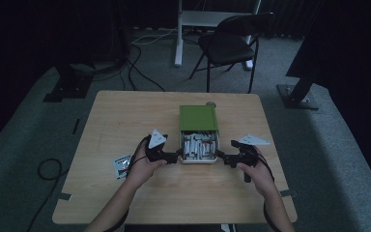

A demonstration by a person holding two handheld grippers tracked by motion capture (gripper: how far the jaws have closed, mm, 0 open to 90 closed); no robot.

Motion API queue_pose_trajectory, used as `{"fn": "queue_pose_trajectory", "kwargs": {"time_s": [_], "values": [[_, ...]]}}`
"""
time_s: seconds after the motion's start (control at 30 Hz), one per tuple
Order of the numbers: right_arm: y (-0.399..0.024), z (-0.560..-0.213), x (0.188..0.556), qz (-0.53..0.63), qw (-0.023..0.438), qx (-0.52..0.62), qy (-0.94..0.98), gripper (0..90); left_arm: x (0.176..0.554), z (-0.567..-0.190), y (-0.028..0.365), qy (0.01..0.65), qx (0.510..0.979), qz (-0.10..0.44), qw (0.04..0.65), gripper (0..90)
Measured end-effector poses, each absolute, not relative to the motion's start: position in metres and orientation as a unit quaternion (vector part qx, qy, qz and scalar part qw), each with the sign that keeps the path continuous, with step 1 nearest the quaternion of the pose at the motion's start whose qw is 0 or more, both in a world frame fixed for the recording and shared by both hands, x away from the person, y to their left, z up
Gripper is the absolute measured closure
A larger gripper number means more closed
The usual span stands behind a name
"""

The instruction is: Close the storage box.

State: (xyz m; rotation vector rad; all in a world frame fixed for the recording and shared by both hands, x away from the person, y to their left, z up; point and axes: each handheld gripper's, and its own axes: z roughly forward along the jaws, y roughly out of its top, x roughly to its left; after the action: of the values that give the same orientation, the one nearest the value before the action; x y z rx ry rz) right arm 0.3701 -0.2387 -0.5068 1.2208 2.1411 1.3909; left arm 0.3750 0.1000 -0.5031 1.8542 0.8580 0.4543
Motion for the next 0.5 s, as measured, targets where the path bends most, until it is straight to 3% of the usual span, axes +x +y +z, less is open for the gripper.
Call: {"fn": "queue_pose_trajectory", "kwargs": {"time_s": [0.5], "values": [[-0.2366, -0.5071, 0.3774, 0.481, 0.163, 0.437, 0.742, 12.7, 0.3843, -0.5017, 0.0987, 0.363, 0.766, 0.189, 0.496, 12.6]]}}
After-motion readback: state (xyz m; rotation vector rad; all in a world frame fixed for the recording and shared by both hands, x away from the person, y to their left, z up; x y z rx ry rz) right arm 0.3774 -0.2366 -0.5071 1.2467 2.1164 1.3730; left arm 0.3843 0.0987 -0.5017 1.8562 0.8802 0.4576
